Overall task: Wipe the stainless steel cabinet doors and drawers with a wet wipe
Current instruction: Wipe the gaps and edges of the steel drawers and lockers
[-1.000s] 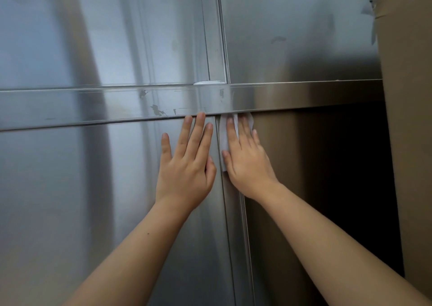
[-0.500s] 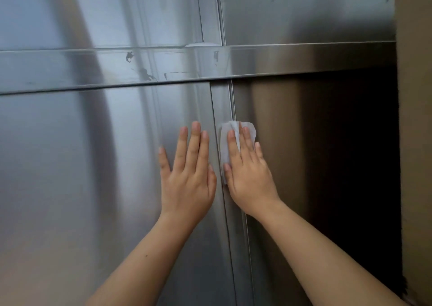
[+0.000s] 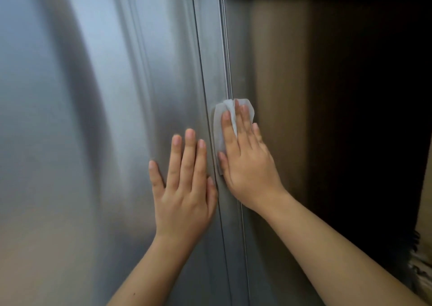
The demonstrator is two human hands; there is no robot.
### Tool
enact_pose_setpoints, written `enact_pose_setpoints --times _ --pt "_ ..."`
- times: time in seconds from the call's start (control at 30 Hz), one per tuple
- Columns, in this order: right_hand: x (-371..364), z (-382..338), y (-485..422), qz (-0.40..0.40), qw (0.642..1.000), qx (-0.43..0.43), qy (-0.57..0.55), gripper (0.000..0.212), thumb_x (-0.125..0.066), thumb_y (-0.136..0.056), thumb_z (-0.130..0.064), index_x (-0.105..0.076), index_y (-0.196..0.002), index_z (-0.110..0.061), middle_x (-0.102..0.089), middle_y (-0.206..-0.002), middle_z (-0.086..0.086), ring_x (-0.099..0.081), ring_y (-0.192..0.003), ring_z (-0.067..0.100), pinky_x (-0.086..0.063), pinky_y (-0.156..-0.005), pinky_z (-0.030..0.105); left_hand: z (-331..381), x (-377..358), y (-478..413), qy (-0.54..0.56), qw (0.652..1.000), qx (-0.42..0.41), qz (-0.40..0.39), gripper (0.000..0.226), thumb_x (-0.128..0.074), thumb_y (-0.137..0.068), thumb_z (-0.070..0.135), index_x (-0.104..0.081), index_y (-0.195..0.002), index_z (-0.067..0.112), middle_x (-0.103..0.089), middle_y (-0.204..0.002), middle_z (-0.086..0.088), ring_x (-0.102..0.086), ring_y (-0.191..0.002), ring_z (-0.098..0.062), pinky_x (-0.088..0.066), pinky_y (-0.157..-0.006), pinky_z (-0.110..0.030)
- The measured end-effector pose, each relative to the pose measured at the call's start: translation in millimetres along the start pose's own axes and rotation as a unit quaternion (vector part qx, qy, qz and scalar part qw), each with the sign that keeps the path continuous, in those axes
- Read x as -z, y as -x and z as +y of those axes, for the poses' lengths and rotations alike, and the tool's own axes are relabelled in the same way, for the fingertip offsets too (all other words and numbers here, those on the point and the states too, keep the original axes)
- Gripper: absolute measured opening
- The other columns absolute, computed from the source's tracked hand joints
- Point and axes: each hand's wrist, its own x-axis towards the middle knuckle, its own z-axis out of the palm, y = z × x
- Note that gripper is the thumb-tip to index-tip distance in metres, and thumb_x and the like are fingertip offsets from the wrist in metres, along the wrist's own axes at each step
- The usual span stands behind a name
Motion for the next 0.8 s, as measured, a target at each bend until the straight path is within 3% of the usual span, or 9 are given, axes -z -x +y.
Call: enact_pose_setpoints --times 0.27,0.5,0.67,0.8 --pt "-19.3 -3.7 43.1 0.021 1.000 0.001 -0.022 0.055 -0.032 -0.093 -0.021 -0.013 -0.140 0.001 -0.015 -0.148 0.024 -0.010 -0.138 0.034 -0.018 -0.111 0.044 18.1 -0.7 51.4 0.003 0.999 0.044 0.007 0.052 -0.036 -0.092 0.023 -0.032 -0.141 0.006 -0.027 -0.147 -0.012 -0.026 -0.137 -0.029 -0.006 -0.110 -0.049" --pt "-36.6 -9.4 94.4 0.004 1.000 -0.012 -0.007 0.057 -0.035 -0.092 -0.021 -0.012 -0.140 -0.002 -0.004 -0.145 0.018 -0.008 -0.137 0.032 -0.015 -0.111 0.043 31.5 4.9 100.5 0.023 0.997 0.071 -0.009 0.049 -0.040 -0.092 0.021 -0.034 -0.139 0.006 -0.026 -0.146 -0.010 -0.026 -0.136 -0.030 -0.007 -0.109 -0.049" --pt "-49.9 -15.8 135.5 -0.004 1.000 -0.018 -0.001 0.055 -0.035 -0.091 -0.020 -0.015 -0.139 -0.002 -0.008 -0.144 0.020 -0.010 -0.136 0.033 -0.017 -0.110 0.044 39.3 5.5 140.4 0.037 0.995 0.083 -0.041 0.050 -0.040 -0.095 0.023 -0.030 -0.142 0.010 -0.024 -0.148 -0.006 -0.014 -0.142 -0.019 0.001 -0.113 -0.044" --pt "-58.7 -20.1 167.9 -0.011 1.000 -0.020 0.004 0.054 -0.035 -0.091 -0.020 -0.019 -0.138 -0.001 -0.011 -0.144 0.020 -0.013 -0.135 0.034 -0.019 -0.109 0.045 49.5 6.5 171.3 0.040 0.994 0.087 -0.058 0.050 -0.041 -0.095 0.024 -0.032 -0.142 0.011 -0.026 -0.149 -0.004 -0.014 -0.142 -0.018 -0.005 -0.112 -0.046"
